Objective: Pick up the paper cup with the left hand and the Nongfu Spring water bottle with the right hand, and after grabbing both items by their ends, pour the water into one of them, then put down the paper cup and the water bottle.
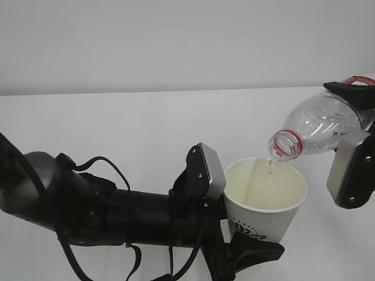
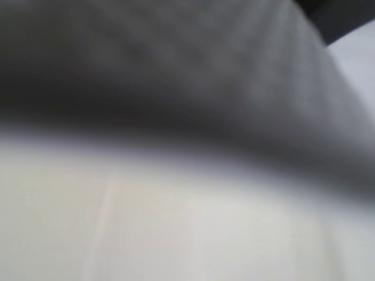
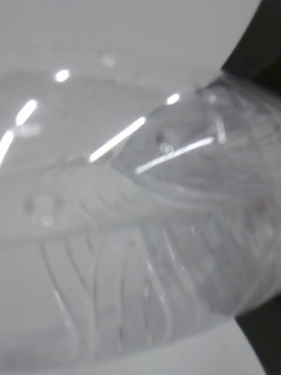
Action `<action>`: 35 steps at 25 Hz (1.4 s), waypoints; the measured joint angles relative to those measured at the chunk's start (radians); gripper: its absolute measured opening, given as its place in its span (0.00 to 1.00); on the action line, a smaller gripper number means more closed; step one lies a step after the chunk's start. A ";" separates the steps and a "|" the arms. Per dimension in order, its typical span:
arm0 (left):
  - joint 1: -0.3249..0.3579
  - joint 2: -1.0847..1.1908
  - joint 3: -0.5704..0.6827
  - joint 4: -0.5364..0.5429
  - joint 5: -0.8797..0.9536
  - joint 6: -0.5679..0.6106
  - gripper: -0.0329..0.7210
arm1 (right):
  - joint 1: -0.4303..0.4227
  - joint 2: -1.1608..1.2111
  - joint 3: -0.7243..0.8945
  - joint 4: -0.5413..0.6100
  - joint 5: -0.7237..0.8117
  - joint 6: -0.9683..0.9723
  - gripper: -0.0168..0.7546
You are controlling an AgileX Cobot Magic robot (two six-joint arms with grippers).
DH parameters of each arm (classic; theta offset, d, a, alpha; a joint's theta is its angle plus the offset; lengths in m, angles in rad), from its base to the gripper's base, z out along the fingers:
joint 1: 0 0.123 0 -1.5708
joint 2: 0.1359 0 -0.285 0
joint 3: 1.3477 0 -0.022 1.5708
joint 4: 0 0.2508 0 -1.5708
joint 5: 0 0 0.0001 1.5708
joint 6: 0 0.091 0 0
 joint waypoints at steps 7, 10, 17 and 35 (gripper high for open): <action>0.000 0.000 0.000 -0.002 0.002 0.000 0.73 | 0.000 0.000 0.000 0.000 0.000 0.000 0.60; 0.000 0.000 0.000 -0.002 0.002 0.000 0.73 | 0.000 0.000 0.000 0.002 0.000 0.000 0.60; 0.000 0.000 0.000 -0.005 0.002 0.000 0.73 | 0.000 0.000 0.000 0.002 0.000 0.000 0.60; 0.000 0.000 0.000 -0.009 0.003 0.000 0.73 | 0.000 0.000 0.000 0.002 -0.007 0.000 0.60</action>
